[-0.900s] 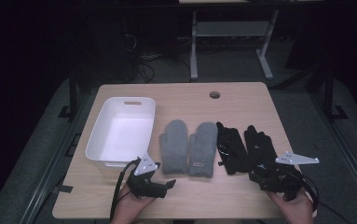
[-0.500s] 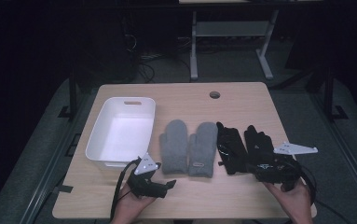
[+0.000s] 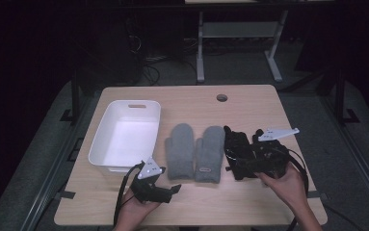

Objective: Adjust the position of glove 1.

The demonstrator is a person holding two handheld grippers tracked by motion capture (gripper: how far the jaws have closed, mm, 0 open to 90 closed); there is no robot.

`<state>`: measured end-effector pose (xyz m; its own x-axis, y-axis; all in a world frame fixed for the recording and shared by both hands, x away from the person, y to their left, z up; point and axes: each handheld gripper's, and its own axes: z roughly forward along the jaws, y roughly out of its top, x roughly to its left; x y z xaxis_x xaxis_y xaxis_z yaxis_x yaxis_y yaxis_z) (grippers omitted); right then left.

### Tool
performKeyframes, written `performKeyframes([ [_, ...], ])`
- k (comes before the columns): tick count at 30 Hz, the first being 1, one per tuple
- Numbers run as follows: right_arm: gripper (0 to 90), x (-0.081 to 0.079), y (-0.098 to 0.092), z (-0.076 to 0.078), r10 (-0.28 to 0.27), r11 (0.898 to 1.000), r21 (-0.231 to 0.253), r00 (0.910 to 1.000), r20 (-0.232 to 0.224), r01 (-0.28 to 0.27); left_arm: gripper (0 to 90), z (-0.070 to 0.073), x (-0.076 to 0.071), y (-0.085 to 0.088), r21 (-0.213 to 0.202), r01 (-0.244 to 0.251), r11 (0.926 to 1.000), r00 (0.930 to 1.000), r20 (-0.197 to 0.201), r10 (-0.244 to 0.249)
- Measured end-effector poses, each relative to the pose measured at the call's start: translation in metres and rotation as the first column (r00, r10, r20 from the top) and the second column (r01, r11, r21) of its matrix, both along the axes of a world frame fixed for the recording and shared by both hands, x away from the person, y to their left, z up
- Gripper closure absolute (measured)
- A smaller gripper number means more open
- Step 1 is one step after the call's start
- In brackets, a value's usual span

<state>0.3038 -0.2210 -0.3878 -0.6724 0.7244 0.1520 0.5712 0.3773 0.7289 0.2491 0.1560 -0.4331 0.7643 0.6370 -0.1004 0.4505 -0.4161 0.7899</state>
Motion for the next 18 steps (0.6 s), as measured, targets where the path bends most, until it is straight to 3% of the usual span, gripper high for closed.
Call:
performKeyframes([
  [13, 20.0, 0.029, 0.030, -0.001, 0.065, 0.998, -0.021, 0.9967, -0.049, -0.066, 17.7, 0.001, -0.001, 0.001, 0.007, 0.004, 1.0000, 1.0000, 0.007, -0.004],
  [18, 20.0, 0.039, 0.042, -0.002, 0.089, 0.994, -0.057, 0.9931, -0.075, -0.094, 17.8, 0.000, -0.001, 0.000, 0.003, 0.004, 1.0000, 1.0000, 0.009, -0.004],
])
